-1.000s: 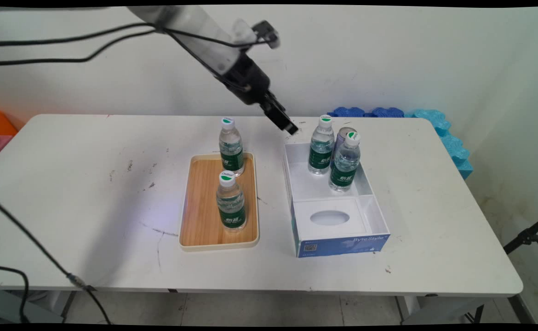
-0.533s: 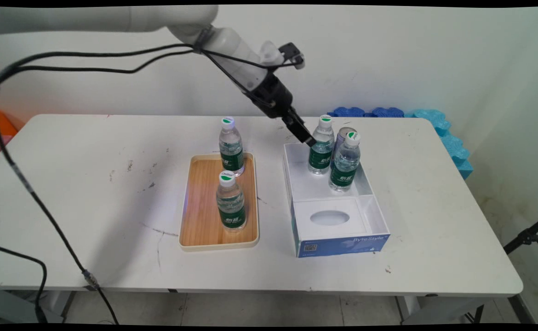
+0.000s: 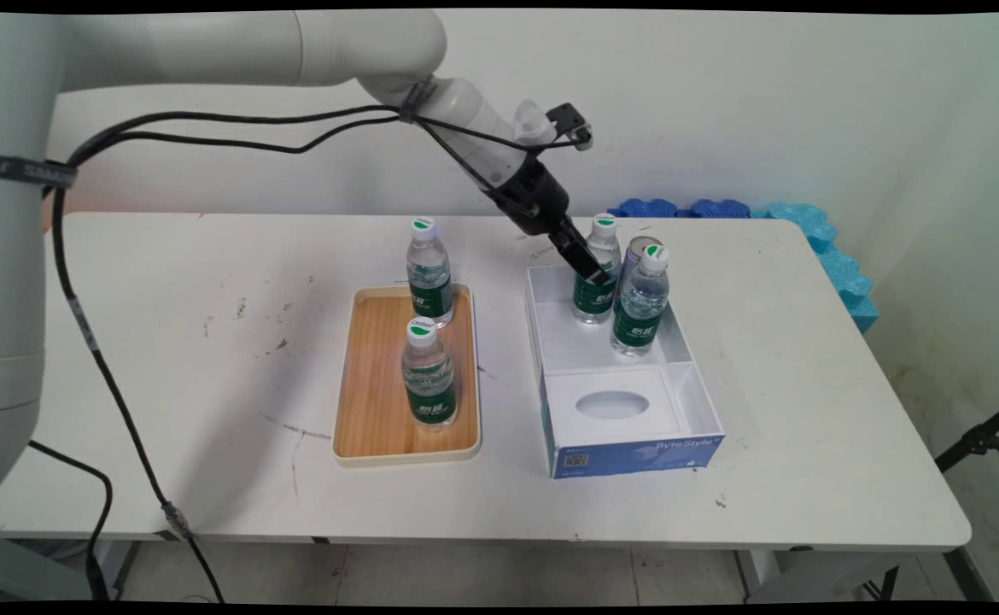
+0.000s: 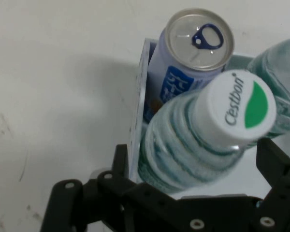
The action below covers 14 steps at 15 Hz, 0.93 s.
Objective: Pick up the green bottle from the white box, then place the picked object on the tray
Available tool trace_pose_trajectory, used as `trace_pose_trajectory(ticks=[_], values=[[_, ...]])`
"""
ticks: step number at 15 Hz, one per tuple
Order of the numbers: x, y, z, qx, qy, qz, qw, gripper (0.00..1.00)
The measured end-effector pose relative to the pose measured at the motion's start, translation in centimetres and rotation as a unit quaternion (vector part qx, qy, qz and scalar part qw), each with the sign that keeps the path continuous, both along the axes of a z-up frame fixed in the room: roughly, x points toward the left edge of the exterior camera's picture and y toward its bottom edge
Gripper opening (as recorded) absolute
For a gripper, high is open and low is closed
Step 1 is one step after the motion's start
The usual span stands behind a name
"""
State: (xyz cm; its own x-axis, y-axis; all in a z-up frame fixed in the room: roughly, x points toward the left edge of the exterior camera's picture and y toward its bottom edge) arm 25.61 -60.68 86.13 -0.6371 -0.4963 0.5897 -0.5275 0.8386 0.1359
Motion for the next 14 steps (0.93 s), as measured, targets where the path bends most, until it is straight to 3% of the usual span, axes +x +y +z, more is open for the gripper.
trace_pose_trajectory(ticks=[4,5,10,14], values=[[-0.7,-0.7,-1.0,-0.001,0.001,-0.006,1.0,1.0],[-0.9,-0.8,-1.1,-0.002,0.002,-0.006,1.0,0.0],[-1.2,-1.0,-1.3,-0.008,0.006,-0.013,0.9999,0.0],[-0.3,-0.6,0.4,-0.021,0.015,-0.016,0.9995,0.0]])
